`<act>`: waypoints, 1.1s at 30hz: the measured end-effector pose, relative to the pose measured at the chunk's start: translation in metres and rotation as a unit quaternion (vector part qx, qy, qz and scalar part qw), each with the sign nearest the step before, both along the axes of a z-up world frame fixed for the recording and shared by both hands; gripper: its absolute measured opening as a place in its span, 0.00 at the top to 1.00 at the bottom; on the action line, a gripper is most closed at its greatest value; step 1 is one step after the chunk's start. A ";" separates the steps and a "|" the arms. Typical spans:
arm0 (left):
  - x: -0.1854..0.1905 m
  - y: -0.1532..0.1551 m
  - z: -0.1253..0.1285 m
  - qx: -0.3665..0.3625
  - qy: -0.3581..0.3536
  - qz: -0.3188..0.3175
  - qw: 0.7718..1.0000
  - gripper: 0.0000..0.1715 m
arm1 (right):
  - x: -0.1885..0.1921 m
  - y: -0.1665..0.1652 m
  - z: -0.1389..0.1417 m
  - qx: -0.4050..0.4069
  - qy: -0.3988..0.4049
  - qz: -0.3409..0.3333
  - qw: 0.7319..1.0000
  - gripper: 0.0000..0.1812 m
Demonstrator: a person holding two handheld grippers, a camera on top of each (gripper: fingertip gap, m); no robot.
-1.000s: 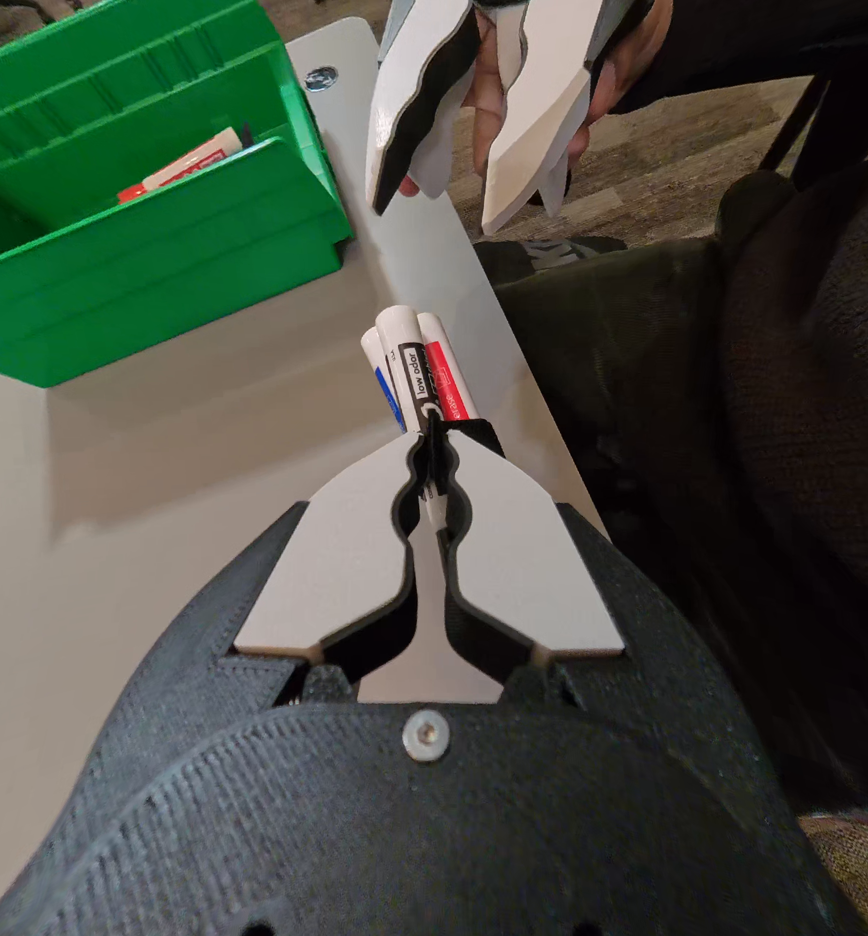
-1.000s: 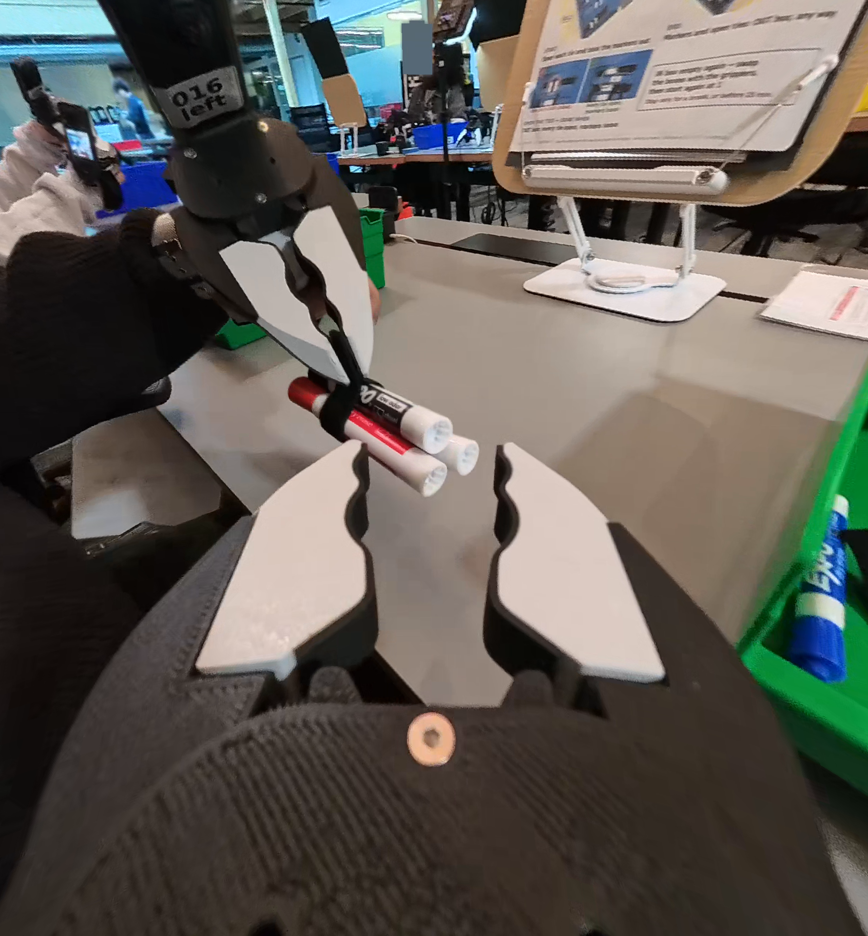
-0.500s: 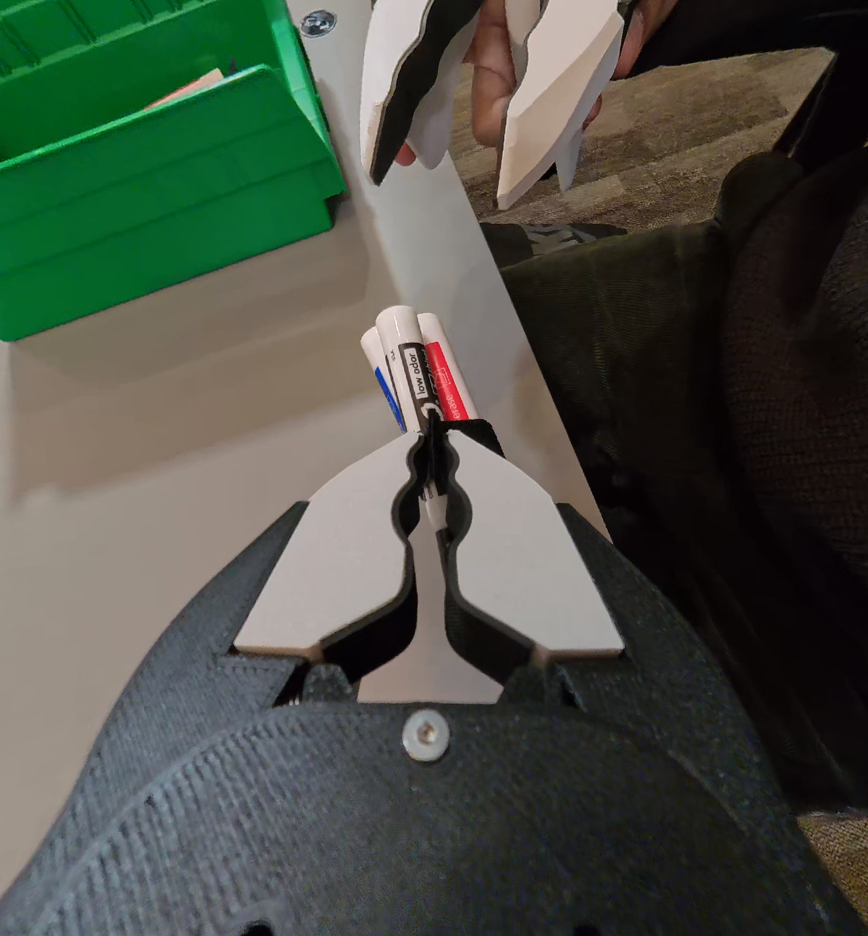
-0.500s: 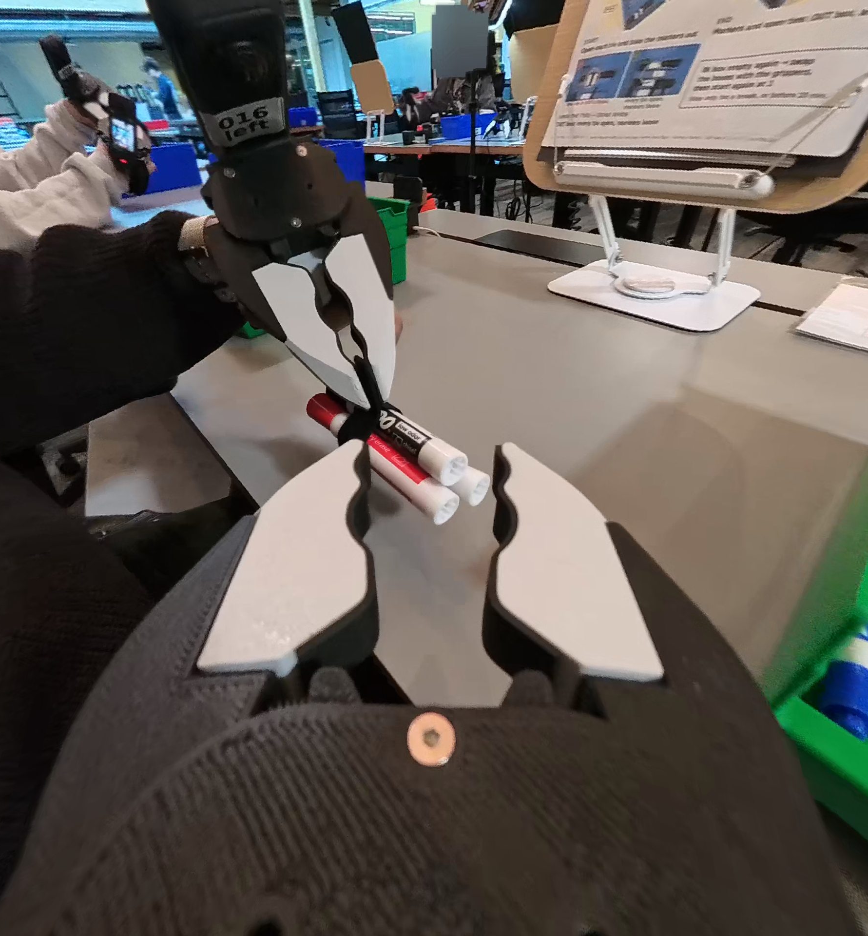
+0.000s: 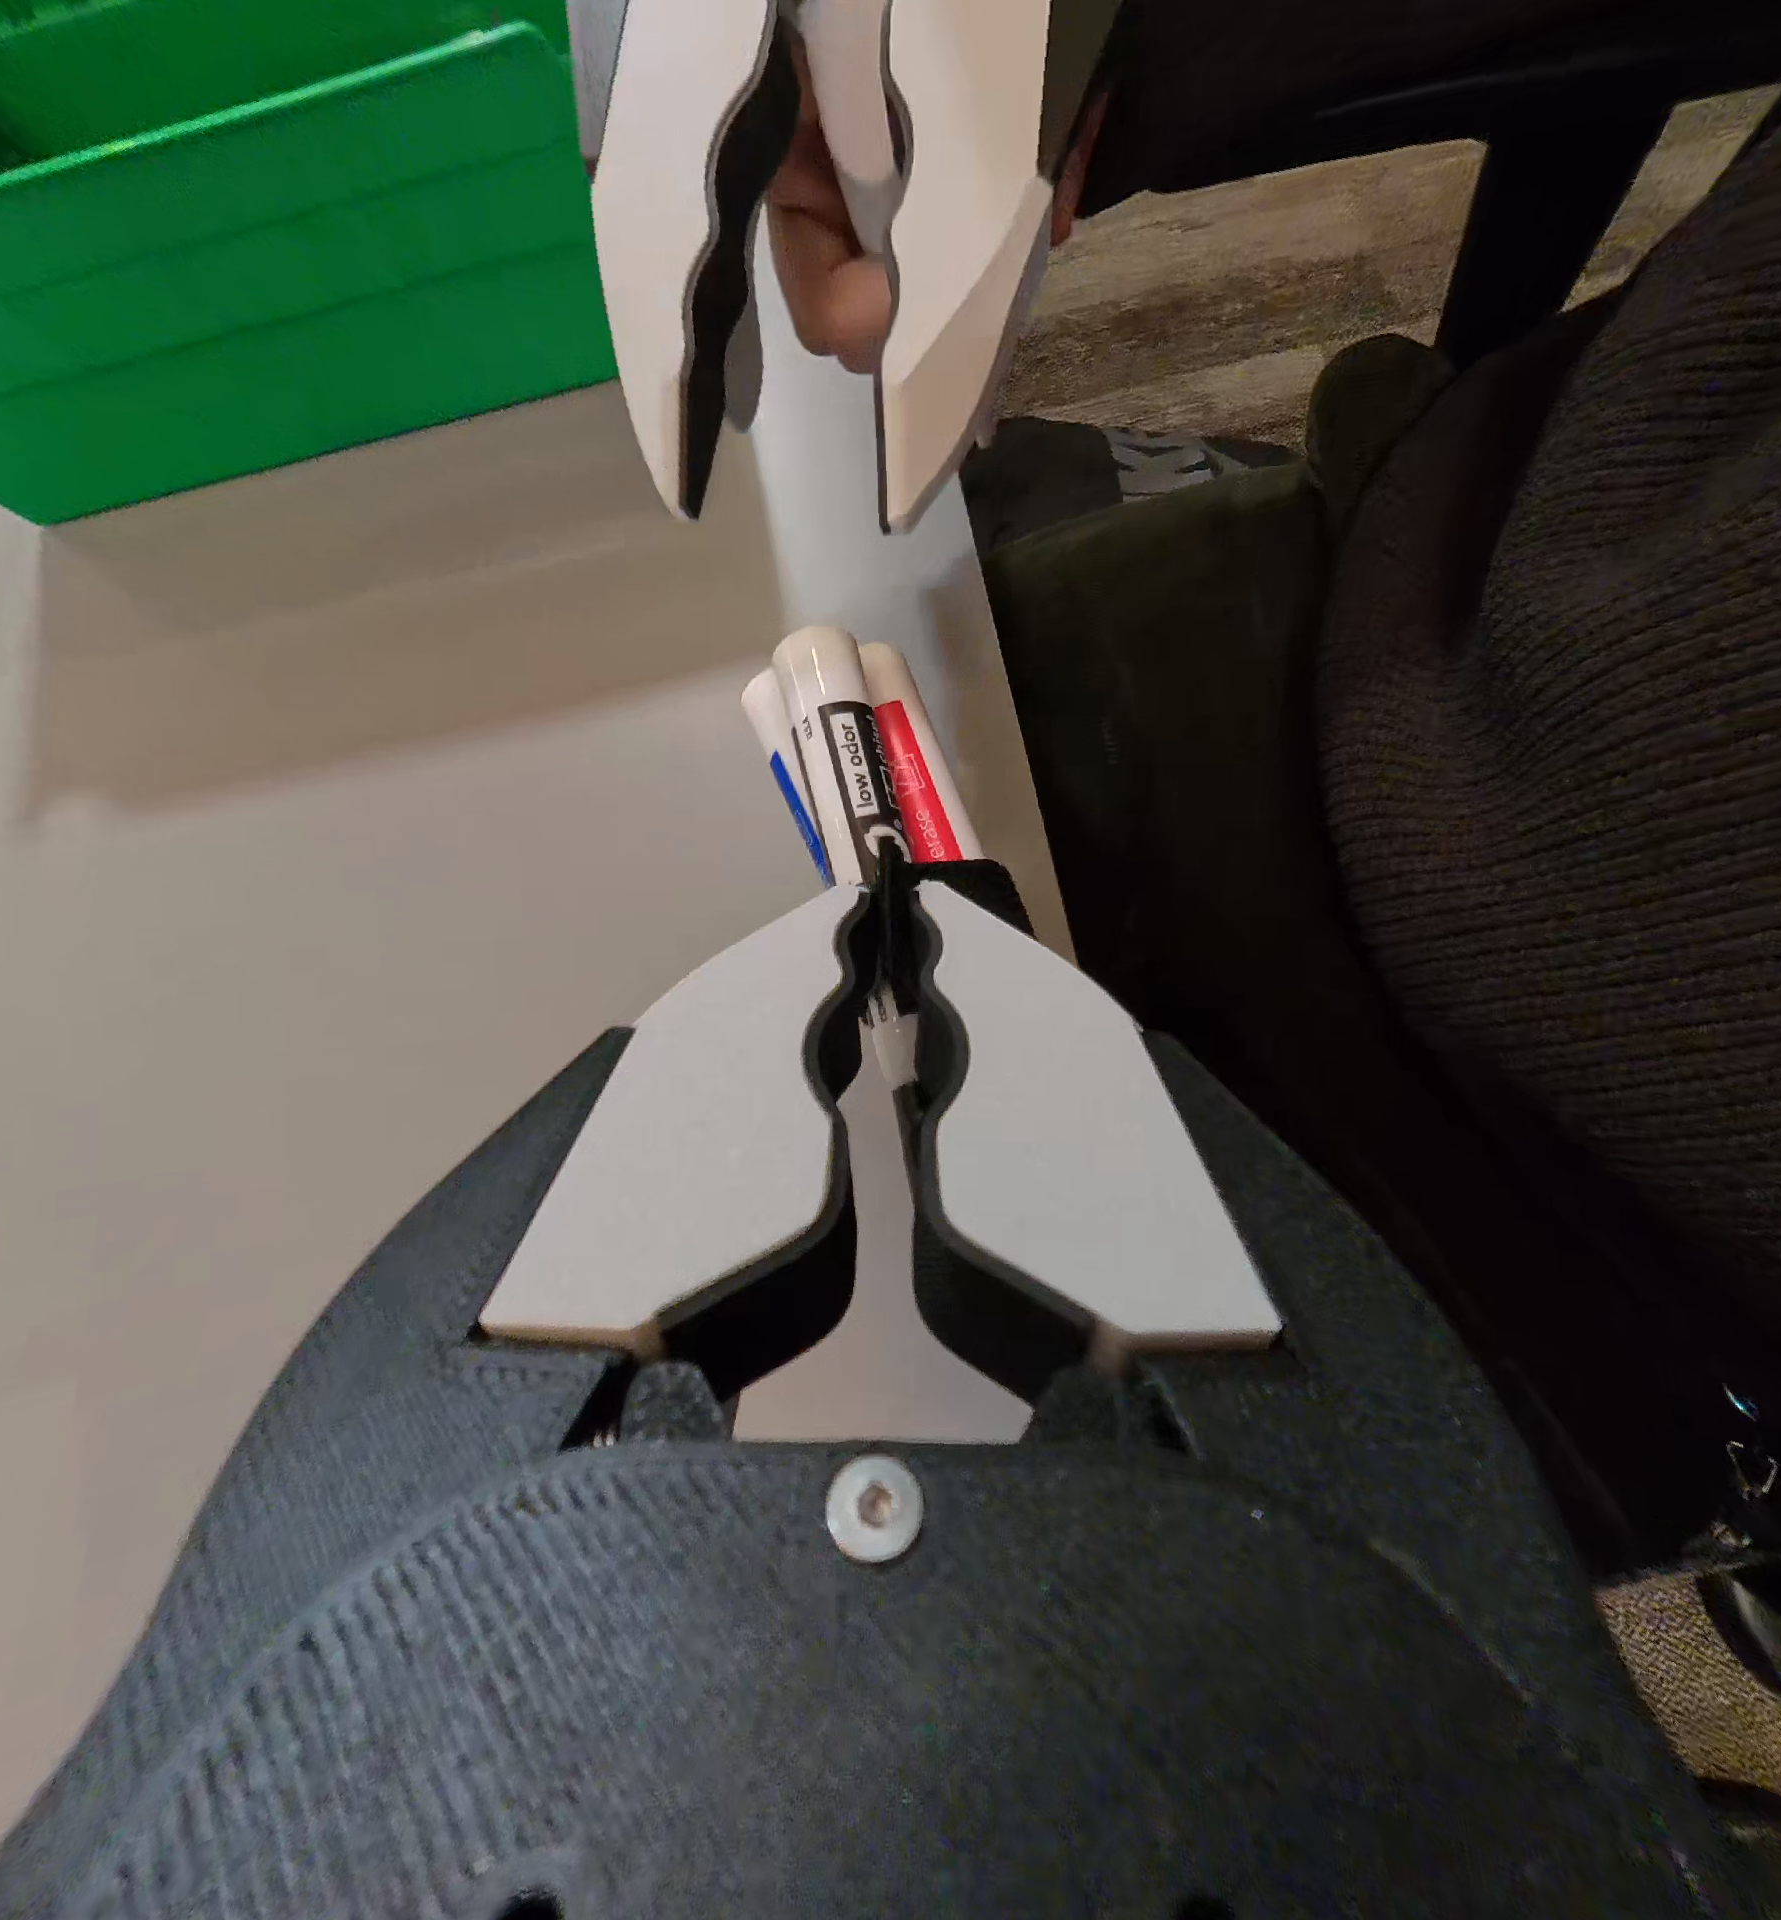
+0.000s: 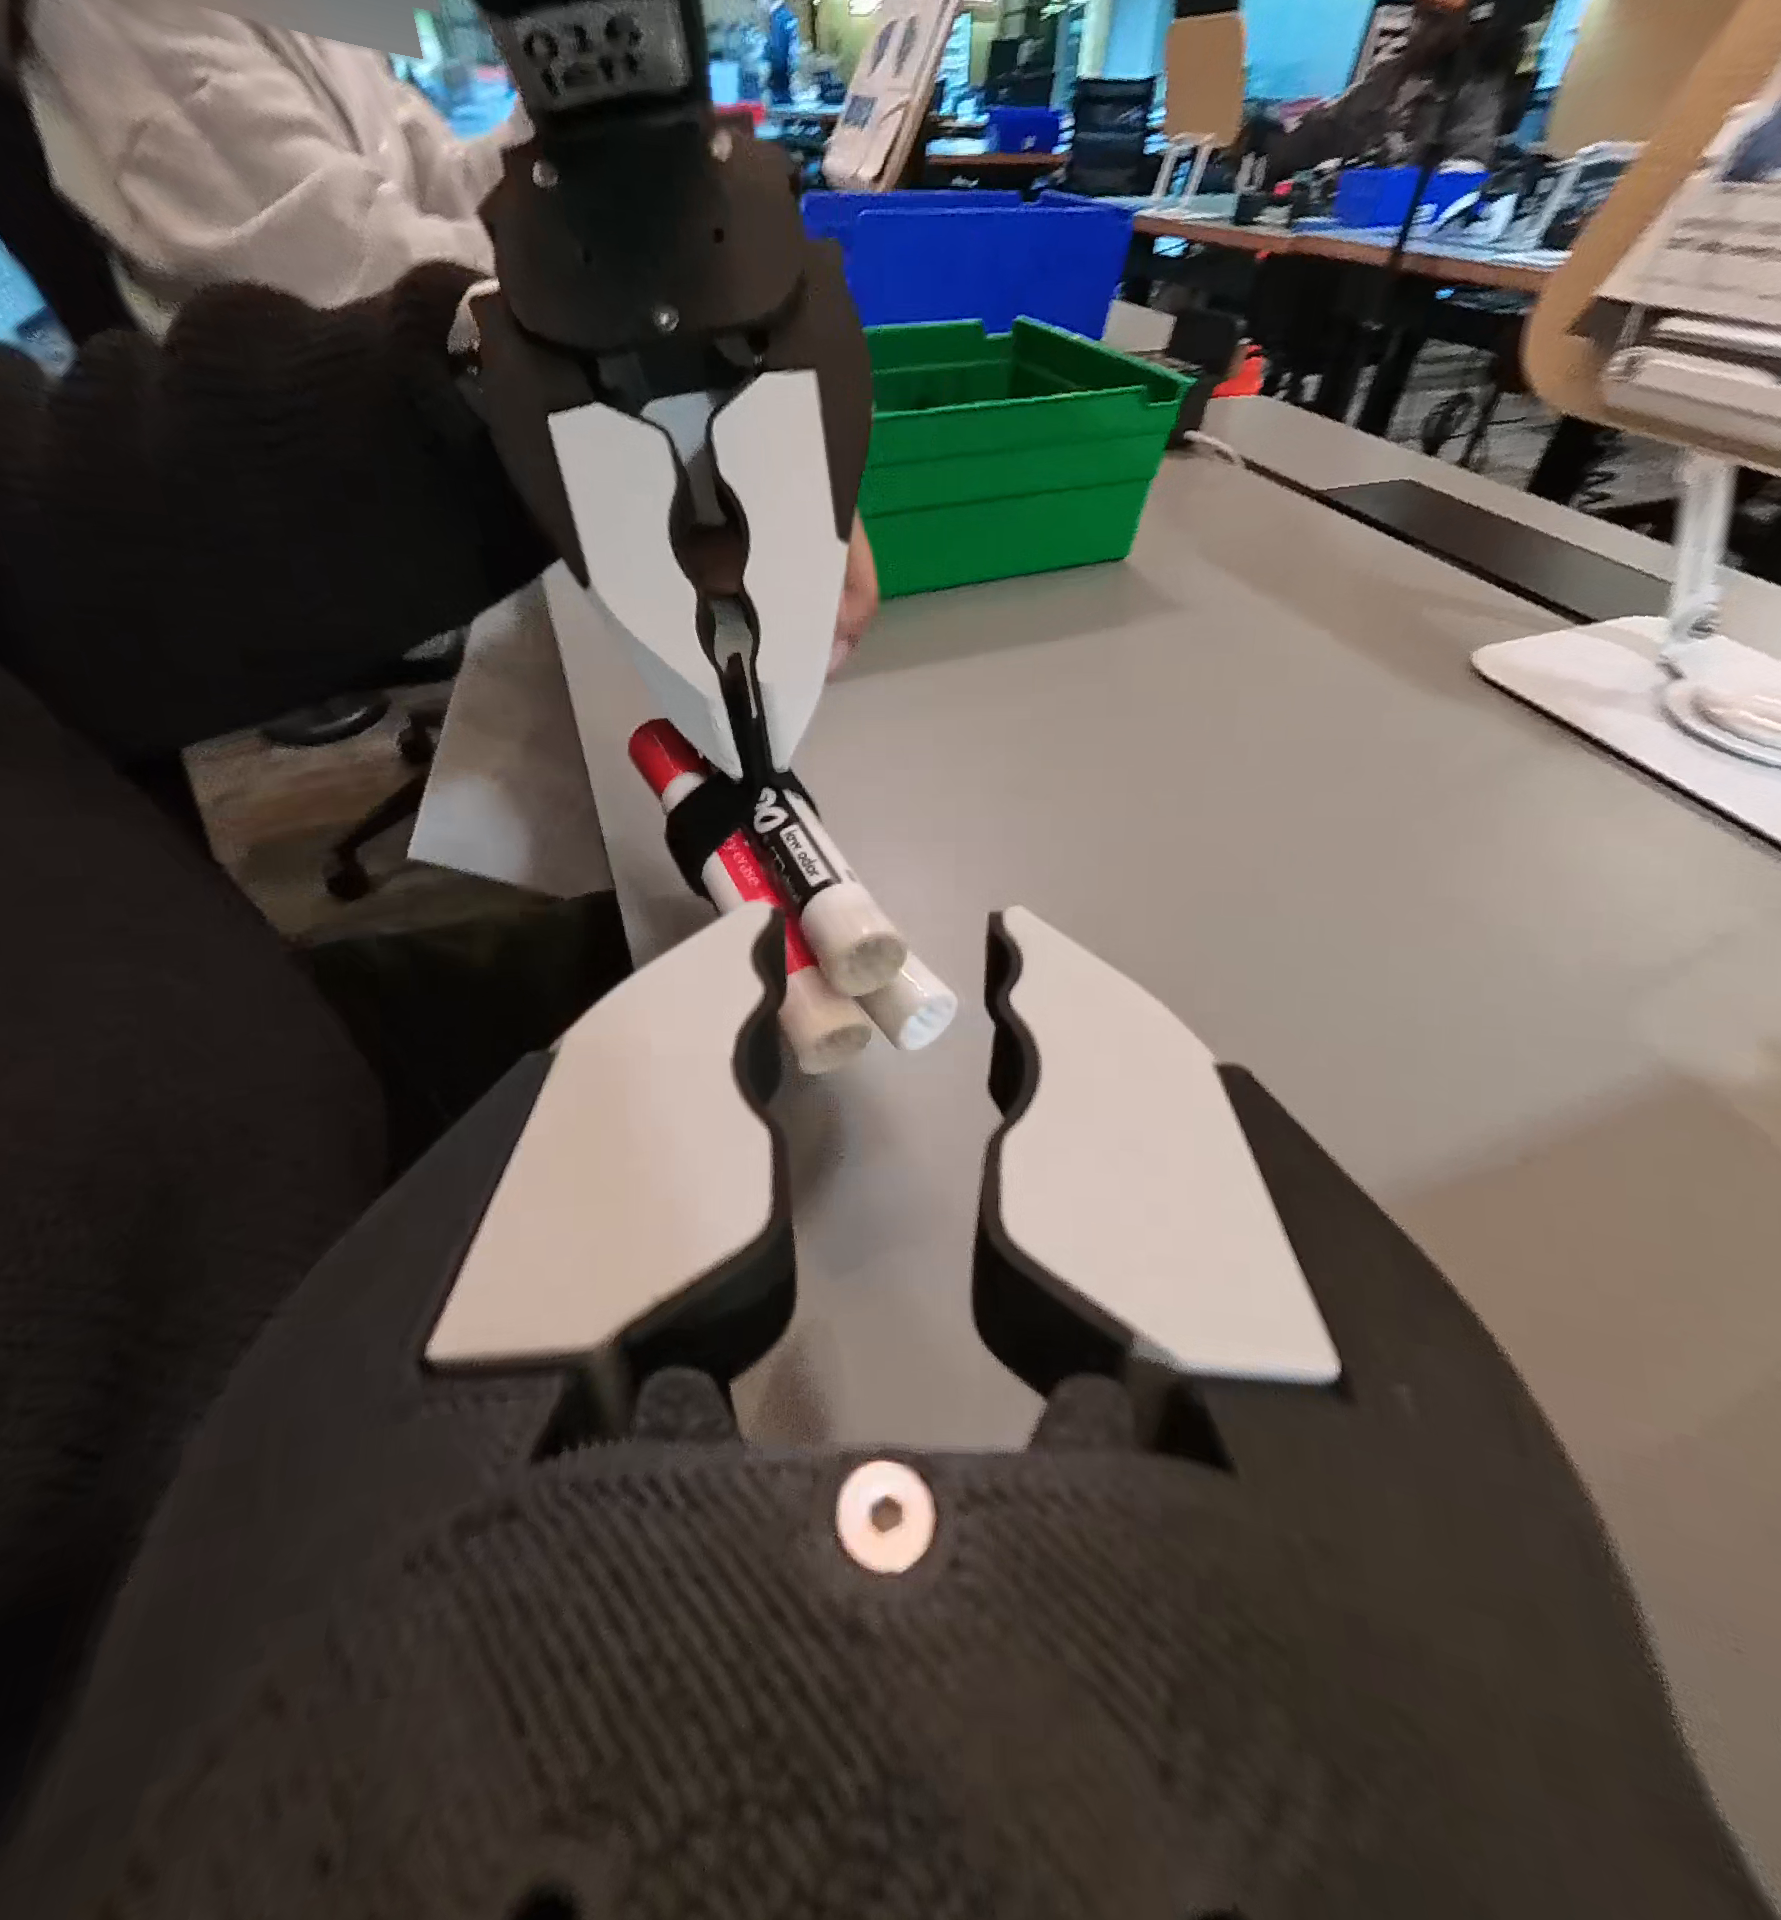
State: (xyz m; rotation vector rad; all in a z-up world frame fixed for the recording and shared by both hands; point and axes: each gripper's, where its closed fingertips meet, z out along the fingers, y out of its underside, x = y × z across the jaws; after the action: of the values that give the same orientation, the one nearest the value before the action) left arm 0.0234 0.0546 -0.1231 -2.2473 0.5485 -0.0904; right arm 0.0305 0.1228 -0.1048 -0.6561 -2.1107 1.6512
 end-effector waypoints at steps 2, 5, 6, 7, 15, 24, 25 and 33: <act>0.002 -0.006 0.000 -0.003 0.000 0.009 1.000 0.96 | 0.000 -0.011 -0.004 0.014 -0.001 0.029 0.999 0.79; 0.003 -0.013 -0.001 -0.004 -0.002 0.024 1.000 0.96 | 0.000 -0.027 -0.011 0.038 0.001 0.063 0.997 0.78; 0.003 -0.015 -0.002 -0.004 -0.004 0.027 1.000 0.96 | -0.001 -0.030 -0.014 0.048 0.001 0.070 0.996 0.78; 0.004 -0.017 -0.002 -0.002 -0.007 0.030 1.000 0.96 | -0.002 -0.034 -0.018 0.059 0.000 0.078 0.995 0.79; 0.004 -0.026 -0.003 0.002 -0.013 0.053 0.998 0.96 | -0.005 -0.050 -0.016 0.060 0.013 0.108 0.992 0.77; 0.005 -0.024 -0.005 0.001 -0.016 0.053 0.998 0.96 | 0.001 -0.063 -0.031 0.196 0.093 0.087 0.972 0.59; 0.005 -0.024 -0.005 0.001 -0.015 0.052 0.999 0.96 | 0.003 -0.065 -0.034 0.217 0.108 0.084 0.966 0.59; 0.009 -0.022 -0.008 -0.008 -0.010 0.046 0.999 0.96 | 0.006 -0.070 -0.039 0.240 0.104 0.074 0.962 0.59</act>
State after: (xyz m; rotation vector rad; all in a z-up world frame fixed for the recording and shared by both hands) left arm 0.0325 0.0330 -0.1308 -2.2814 0.4350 -0.0695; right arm 0.0363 0.0530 -0.1438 -0.1667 -2.3169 1.1401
